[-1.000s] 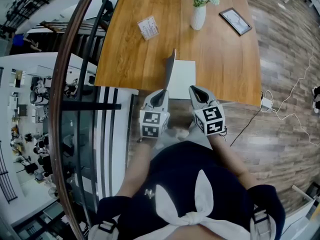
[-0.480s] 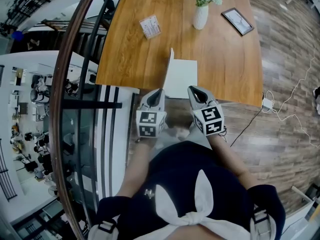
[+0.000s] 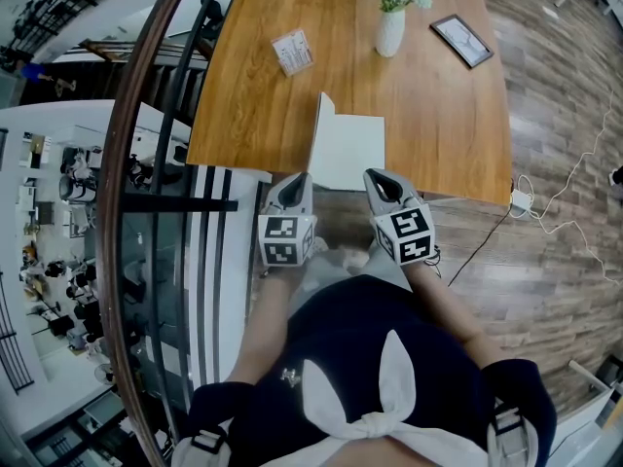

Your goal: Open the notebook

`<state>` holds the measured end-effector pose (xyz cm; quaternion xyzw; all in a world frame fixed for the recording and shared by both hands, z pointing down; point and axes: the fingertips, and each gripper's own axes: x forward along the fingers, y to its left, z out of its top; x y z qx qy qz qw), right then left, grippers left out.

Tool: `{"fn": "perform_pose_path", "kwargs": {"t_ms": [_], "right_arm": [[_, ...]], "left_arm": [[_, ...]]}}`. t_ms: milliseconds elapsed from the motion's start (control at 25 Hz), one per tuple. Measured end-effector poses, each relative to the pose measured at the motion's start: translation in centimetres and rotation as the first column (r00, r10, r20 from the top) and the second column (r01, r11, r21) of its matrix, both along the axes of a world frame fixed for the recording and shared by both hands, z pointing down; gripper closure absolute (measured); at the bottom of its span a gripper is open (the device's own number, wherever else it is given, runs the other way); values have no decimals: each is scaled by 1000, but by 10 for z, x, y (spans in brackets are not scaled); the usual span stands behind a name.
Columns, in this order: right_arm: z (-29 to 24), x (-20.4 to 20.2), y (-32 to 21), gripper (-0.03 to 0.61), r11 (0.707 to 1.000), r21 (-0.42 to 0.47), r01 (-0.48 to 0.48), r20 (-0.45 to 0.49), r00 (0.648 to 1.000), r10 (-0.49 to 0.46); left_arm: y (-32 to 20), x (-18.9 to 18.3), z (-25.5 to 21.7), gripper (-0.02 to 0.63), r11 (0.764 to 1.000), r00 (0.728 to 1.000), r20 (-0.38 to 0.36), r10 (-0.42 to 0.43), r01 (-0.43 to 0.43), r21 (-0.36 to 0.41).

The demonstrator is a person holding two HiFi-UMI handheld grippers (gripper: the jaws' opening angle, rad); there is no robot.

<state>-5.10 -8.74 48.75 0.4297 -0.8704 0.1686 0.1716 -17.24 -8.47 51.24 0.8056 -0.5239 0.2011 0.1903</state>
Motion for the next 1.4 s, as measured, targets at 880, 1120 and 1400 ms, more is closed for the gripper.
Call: {"fn": "perform_pose_path", "kwargs": {"t_ms": [880, 1120, 1400], "right_arm": [[4, -5, 5, 580, 1000, -12, -10, -6, 1000, 10], [8, -13, 7, 580, 1000, -22, -19, -1, 1000, 19], [13, -22, 9, 580, 999, -33, -35, 0, 999, 35]], "left_arm": [[1, -25, 6, 592, 999, 999, -1, -46, 46, -17], [0, -33, 10, 592, 999, 999, 3, -41, 41, -27], [-1, -44, 16, 592, 999, 999, 5, -32, 32, -41]]}}
